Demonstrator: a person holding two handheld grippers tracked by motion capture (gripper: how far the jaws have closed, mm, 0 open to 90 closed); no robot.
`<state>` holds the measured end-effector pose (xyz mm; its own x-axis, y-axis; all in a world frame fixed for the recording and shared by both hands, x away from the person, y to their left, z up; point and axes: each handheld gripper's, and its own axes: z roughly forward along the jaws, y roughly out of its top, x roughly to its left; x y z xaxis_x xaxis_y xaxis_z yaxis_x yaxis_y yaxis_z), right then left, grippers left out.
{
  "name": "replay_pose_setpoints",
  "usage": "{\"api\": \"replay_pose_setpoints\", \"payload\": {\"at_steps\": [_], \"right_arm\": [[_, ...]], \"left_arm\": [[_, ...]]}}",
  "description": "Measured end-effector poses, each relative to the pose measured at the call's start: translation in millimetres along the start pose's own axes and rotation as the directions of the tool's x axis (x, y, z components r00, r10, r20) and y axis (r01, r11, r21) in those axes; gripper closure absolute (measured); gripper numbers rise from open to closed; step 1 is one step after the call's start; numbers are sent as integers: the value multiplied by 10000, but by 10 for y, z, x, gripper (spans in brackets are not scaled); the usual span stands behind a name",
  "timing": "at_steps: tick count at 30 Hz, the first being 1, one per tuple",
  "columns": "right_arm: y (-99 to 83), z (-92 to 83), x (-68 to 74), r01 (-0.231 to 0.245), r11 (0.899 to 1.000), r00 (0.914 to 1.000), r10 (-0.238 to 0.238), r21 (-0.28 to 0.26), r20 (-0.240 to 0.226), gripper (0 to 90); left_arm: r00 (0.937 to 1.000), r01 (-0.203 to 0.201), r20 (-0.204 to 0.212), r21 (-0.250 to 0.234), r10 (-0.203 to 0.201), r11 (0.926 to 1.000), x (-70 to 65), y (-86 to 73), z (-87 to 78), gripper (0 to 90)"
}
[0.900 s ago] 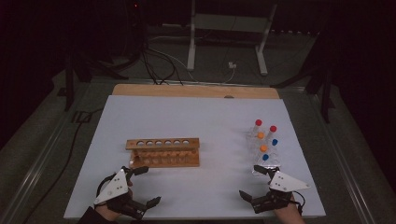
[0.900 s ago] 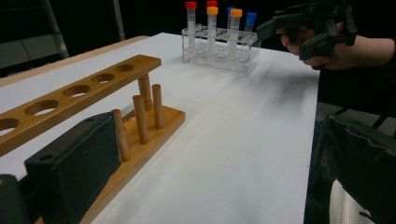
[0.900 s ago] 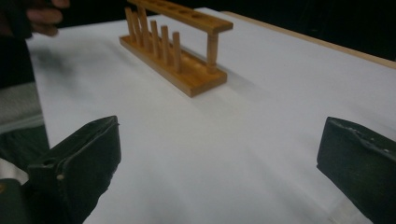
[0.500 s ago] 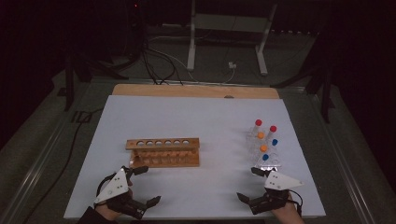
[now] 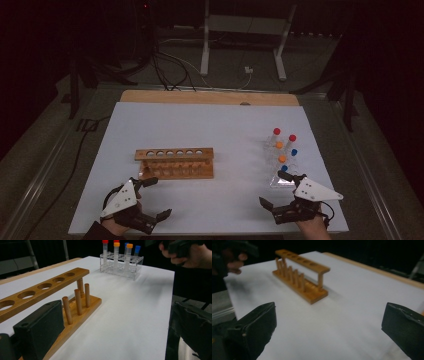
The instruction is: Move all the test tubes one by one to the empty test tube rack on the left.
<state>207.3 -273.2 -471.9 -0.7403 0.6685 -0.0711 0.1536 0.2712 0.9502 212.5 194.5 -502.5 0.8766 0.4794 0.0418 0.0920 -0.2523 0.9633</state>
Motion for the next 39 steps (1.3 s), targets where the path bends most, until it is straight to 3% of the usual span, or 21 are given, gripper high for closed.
{"api": "replay_pose_setpoints", "payload": {"at_steps": [5, 13, 14, 16, 20, 28, 29, 32, 39], "right_arm": [[88, -94, -58, -52, 9996, 9985, 66, -273, 541, 0], [144, -138, -146, -85, 10000, 9880, 77, 44, 1541, 0], [151, -147, -162, -119, 9998, 9820, 93, 128, 1889, 0], [156, -153, -185, -248, 9996, 9790, 218, 123, 2026, 0], [154, -152, -229, -561, 9981, 9614, 469, 263, 2710, 0], [130, -143, -291, -1284, 9883, 9360, 934, 821, 3393, 0], [130, -143, -291, -1284, 9883, 9360, 934, 821, 3393, 0], [110, -136, -315, -1590, 9803, 9239, 1060, 1170, 3677, 0], [42, -100, -352, -2110, 9609, 9103, 1263, 1794, 3943, 32]], "left_arm": [[10000, -33, -18, 26, 33, 10000, -5, 1, 0, 4], [10000, -2, -20, -15, 2, 10000, -5, 4, -5, 4], [10000, -13, -31, -12, 13, 10000, -5, 3, -5, 4], [10000, -26, -8, 2, 26, 10000, -8, 4, -3, 4], [10000, -28, 10, 4, 28, 10000, -11, 5, -4, 4], [10000, -12, 37, 24, 12, 10000, -10, 5, -2, 4], [10000, -22, 36, 24, 21, 10000, -10, 5, -2, 4], [10000, -36, 35, 28, 36, 10000, -12, 5, -1, 4], [10000, -53, 71, 53, 52, 10000, -16, 5, 2, 4]]}}
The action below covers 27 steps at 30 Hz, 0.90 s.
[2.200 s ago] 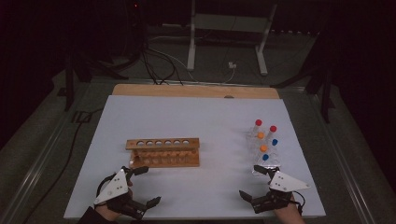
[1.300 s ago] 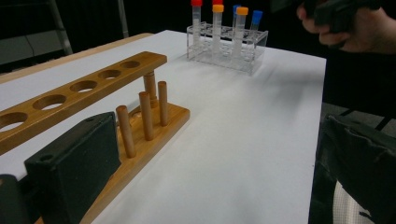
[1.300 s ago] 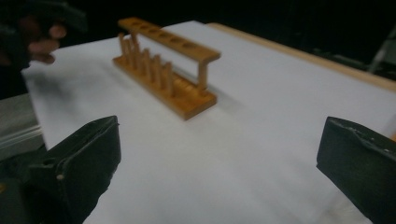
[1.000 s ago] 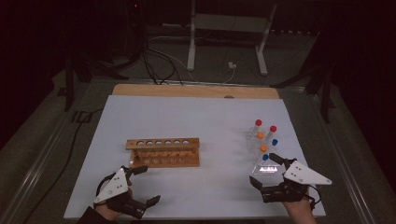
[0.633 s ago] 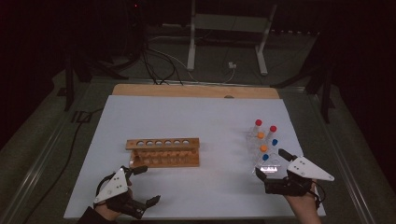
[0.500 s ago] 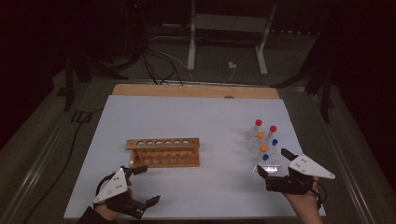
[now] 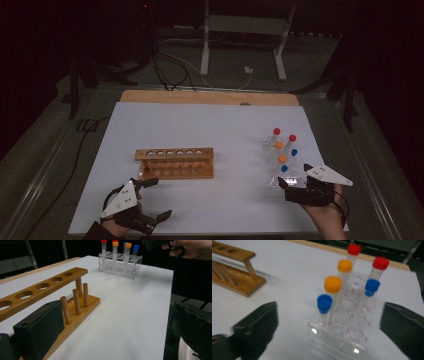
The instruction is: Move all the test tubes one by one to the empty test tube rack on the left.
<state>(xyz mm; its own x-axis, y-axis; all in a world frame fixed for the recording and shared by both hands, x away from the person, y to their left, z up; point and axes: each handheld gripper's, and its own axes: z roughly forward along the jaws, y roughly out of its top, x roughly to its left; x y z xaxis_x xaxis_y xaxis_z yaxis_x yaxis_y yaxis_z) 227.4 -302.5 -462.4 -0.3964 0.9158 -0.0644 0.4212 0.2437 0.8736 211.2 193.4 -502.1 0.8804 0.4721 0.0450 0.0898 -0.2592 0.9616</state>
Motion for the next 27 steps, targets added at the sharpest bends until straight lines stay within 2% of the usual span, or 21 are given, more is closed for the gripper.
{"api": "replay_pose_setpoints", "payload": {"at_steps": [2, 3, 6, 9, 10, 11, 12, 13, 14, 16, 20, 27], "right_arm": [[-6, 12, -5, -19, 9999, 10000, 18, 138, 63, 43], [-17, 30, -5, -49, 9995, 9999, 44, 325, 159, 70], [-18, 52, 2, -111, 9989, 9995, 97, 453, 307, 155], [-21, 70, 9, -124, 9984, 9997, 111, 553, 240, 249], [-20, 78, 11, -127, 9979, 9998, 116, 629, 179, 306], [-20, 78, 11, -127, 9979, 9998, 116, 629, 179, 306], [-17, 92, 15, -157, 9973, 9999, 155, 712, 30, 392], [-14, 103, 17, -155, 9968, 9999, 157, 778, -16, 430], [-14, 103, 17, -155, 9968, 9999, 157, 778, -16, 430], [-13, 139, 18, -183, 9953, 9997, 196, 946, -125, 514], [-9, 173, 16, -149, 9940, 9994, 182, 1086, -291, 619], [-3, 230, 3, -119, 9920, 9996, 152, 1257, -254, 716]], "left_arm": [[10000, 0, 0, 25, 0, 10000, 1, -1, 4, 4], [10000, -15, 7, 33, 15, 10000, 0, -1, 6, 4], [10000, -42, 28, 57, 41, 10000, -7, -1, 8, 4], [10000, -54, 26, 76, 54, 10000, -8, -2, 8, 4], [10000, -42, 36, 66, 42, 10000, -8, -2, 9, 4], [10000, -43, 36, 69, 42, 10000, -8, -2, 9, 4], [10000, -50, 37, 77, 50, 10000, -8, -2, 9, 4], [10000, -42, 40, 81, 42, 10000, -9, -2, 9, 4], [10000, -42, 38, 79, 42, 10000, -10, -2, 10, 4], [10000, -56, 42, 101, 56, 9999, -11, -2, 11, 4], [10000, -68, 73, 127, 67, 9999, -12, -3, 13, 4], [9999, 98, 73, 21, -99, 9999, 10, -5, 2, 4]]}}
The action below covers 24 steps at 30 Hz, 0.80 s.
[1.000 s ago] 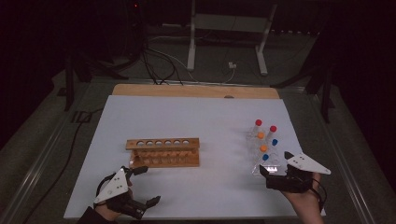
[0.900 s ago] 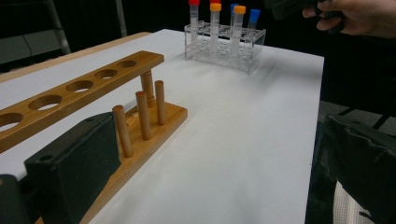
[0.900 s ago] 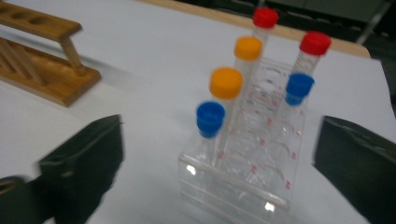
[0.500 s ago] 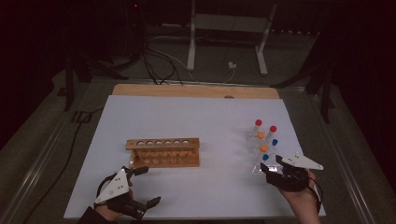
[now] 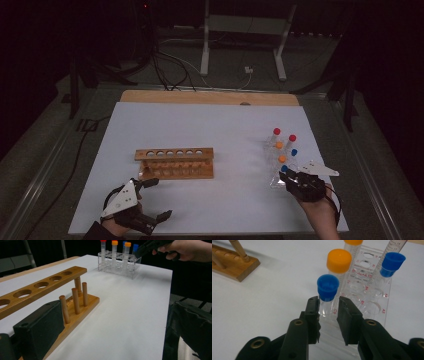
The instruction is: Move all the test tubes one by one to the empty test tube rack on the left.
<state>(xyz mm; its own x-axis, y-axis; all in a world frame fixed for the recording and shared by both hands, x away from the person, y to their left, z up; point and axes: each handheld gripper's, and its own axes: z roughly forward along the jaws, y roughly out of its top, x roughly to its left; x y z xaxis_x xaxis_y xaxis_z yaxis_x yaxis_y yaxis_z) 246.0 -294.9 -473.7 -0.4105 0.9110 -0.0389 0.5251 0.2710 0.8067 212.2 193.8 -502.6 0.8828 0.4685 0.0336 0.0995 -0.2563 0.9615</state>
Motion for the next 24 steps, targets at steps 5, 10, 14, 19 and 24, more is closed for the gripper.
{"api": "replay_pose_setpoints", "payload": {"at_steps": [5, 10, 14, 19, 24], "right_arm": [[16, 19, 2, 26, 10000, 9999, -25, 37, -144, 751], [19, 22, 15, 41, 10000, 10000, -41, 30, -76, 762], [20, 2, 17, 128, 9999, 9999, -128, -55, 81, 765], [60, -99, 21, 107, 9988, 9999, -101, -482, 121, 765], [104, -195, 30, 172, 9966, 9997, -157, -801, 189, 765]], "left_arm": [[10000, -54, 23, 42, 54, 10000, -10, 2, 3, 4], [10000, -60, 29, 49, 60, 10000, -12, 2, 3, 4], [10000, -20, 29, 88, 20, 10000, -11, 4, 5, 4], [10000, 16, 97, 290, -19, 9996, -13, 4, 16, 4], [9999, 118, 75, 346, -121, 9993, -5, 4, 18, 4]]}}
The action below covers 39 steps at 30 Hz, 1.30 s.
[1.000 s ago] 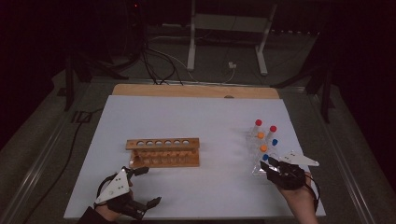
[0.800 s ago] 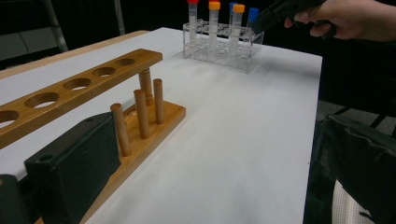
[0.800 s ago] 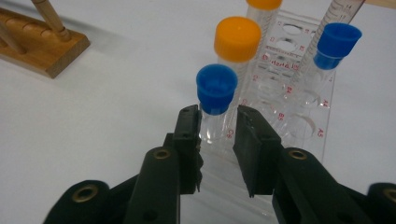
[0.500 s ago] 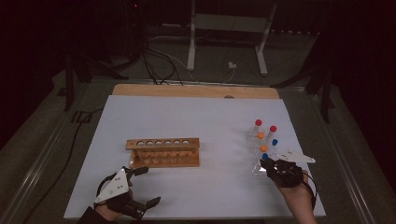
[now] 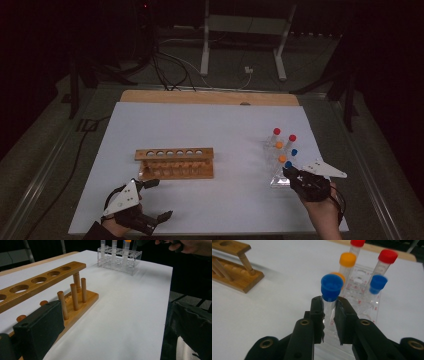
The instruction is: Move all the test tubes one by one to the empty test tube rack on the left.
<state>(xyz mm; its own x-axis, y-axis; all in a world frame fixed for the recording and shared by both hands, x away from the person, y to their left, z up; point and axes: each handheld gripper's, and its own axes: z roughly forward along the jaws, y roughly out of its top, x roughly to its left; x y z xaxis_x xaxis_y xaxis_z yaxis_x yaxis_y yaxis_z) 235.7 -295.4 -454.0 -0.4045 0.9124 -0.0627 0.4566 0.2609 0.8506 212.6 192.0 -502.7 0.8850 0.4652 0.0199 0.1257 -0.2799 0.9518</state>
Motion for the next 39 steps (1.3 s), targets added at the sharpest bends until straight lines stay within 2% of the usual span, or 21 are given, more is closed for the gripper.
{"api": "replay_pose_setpoints", "payload": {"at_steps": [13, 17, 18, 20, 22, 24, 25, 27, 30, 34, 39], "right_arm": [[151, -275, 71, 354, 9949, 9991, -331, -940, 253, 765], [182, -300, 115, 425, 9936, 9991, -417, -1044, 93, 765], [199, -299, 161, 513, 9931, 9985, -528, -1052, -111, 765], [207, -294, 188, 576, 9927, 9981, -595, -1059, -153, 765], [219, -258, 271, 751, 9922, 9960, -796, -995, -414, 764], [218, -229, 310, 801, 9921, 9943, -863, -963, -621, 765], [215, -212, 331, 862, 9917, 9935, -927, -949, -663, 765], [205, -174, 373, 896, 9924, 9921, -964, -841, -807, 765], [188, -126, 447, 1059, 9919, 9884, -1128, -707, -1021, 764], [176, -89, 512, 1189, 9910, 9848, -1255, -608, -1201, 764], [164, -35, 611, 1346, 9896, 9777, -1411, -518, -1553, 764]], "left_arm": [[9998, -144, 117, 74, 143, 9999, -17, -1, 19, 4], [9998, -148, 144, 74, 147, 9999, -27, 18, 27, 4], [9998, -94, 149, 72, 93, 9999, -30, 25, 28, 4], [9995, 121, 291, 153, -126, 9998, -38, 50, 34, 4], [9994, 125, 310, 250, -132, 9996, -58, 78, 45, 4], [9985, 210, 498, 342, -227, 9992, -81, 117, 58, 4], [9962, 429, 745, 278, -448, 9987, -94, 168, 68, 4], [9955, 523, 782, 281, -543, 9982, -96, 197, 75, 4], [9944, 426, 946, 419, -464, 9982, -98, 275, 108, 5], [9928, 478, 1079, 349, -513, 9982, -76, 368, 150, 4], [9916, 315, 1248, 302, -350, 9990, -71, 474, 207, 5]]}}
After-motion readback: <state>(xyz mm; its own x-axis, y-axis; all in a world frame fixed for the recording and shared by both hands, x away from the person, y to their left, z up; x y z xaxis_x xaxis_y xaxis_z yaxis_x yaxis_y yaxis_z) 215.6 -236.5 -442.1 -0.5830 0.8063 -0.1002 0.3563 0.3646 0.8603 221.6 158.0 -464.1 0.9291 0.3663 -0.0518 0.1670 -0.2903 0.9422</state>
